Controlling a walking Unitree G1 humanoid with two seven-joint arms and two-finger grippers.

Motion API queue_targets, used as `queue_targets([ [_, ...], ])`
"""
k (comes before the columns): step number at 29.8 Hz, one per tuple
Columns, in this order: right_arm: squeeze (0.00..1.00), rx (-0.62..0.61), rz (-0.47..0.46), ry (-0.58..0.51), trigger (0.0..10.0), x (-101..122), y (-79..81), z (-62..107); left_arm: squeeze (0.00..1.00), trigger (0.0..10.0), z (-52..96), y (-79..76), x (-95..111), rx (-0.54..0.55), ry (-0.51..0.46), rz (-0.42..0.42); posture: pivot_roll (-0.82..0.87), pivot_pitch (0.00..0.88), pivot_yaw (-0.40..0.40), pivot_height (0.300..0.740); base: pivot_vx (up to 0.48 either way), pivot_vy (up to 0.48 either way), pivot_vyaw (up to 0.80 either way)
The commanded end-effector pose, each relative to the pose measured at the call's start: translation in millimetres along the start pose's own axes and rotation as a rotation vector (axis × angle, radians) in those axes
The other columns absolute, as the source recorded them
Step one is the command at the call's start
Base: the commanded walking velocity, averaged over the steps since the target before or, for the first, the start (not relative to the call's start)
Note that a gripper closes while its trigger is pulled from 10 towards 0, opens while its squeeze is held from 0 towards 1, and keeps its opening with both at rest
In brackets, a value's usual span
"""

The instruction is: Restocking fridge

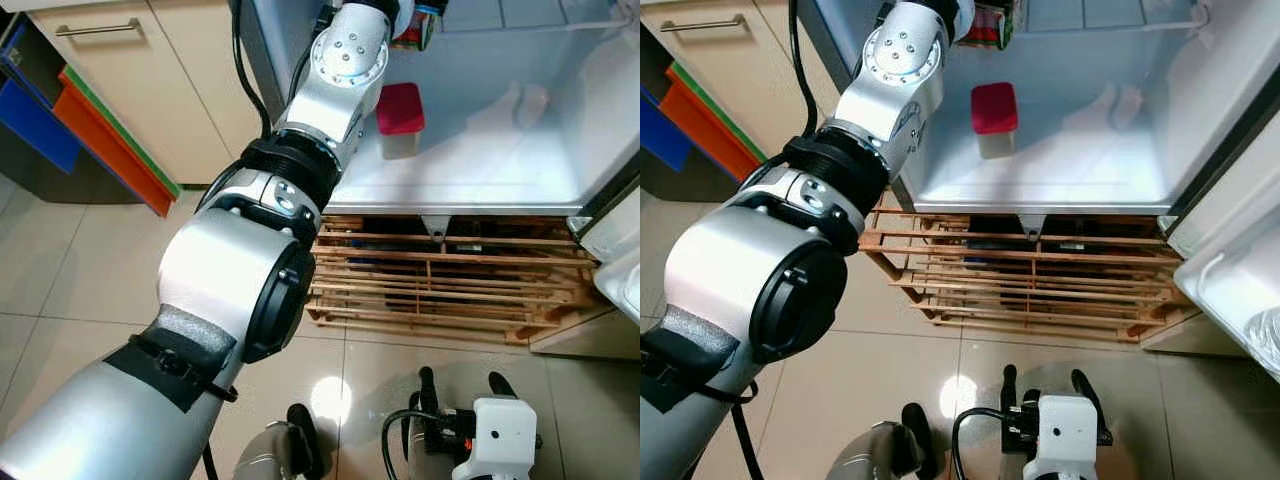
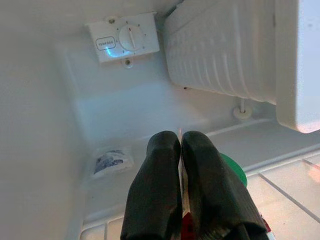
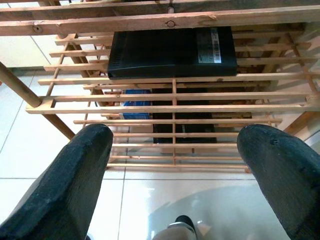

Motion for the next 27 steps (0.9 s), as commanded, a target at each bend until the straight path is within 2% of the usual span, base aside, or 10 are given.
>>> queue_targets([
  [1,0.0,0.019,-0.006,0.02,10.0,-1.6,4.1,5.1,1.0,10.0,19.0,13.6,-61.7,0.054,0.237,0.021,-0.45,0.344,0.174,0.74,0.0,0.0,0.0],
  [3,0.0,0.021,-0.006,0.02,10.0,-1.3,4.0,5.1,1.0,10.0,18.2,15.2,-59.8,0.06,0.229,0.022,-0.45,0.344,0.174,0.74,0.0,0.0,0.0],
  [14,0.0,0.029,0.001,0.019,10.0,-2.1,3.5,-0.7,1.0,10.0,0.5,32.2,-11.1,0.113,0.056,-0.043,-0.43,0.332,0.174,0.74,0.0,0.0,0.0],
  [19,0.0,0.035,0.002,0.011,10.0,-0.4,4.2,-4.5,1.0,10.0,1.0,30.8,-11.5,0.114,0.052,-0.055,-0.42,0.326,0.173,0.74,0.0,0.0,0.0],
  [25,0.0,0.044,-0.003,-0.007,10.0,5.8,6.5,-7.2,1.0,10.0,1.8,20.6,-13.6,0.07,0.053,-0.058,-0.42,0.322,0.173,0.74,0.0,0.0,0.0],
  [26,0.0,0.075,-0.022,-0.025,10.0,10.6,10.0,-6.8,0.67,10.0,1.6,18.2,-12.8,0.061,0.049,-0.056,-0.42,0.321,0.174,0.74,0.0,0.0,0.0],
  [27,0.0,0.111,-0.042,-0.075,10.0,23.0,13.0,-5.6,0.0,10.0,1.3,15.7,-11.4,0.058,0.043,-0.062,-0.42,0.322,0.173,0.74,0.0,0.0,0.0],
])
Point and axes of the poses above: a point about 5 cm out from each wrist's last joint towards the gripper, its own z axis pointing back from the gripper into the wrist, its own x axis along the axis of the wrist's last joint, y = z × x, the point moved 4 cm from there along -z, pointing out of the wrist towards the gripper
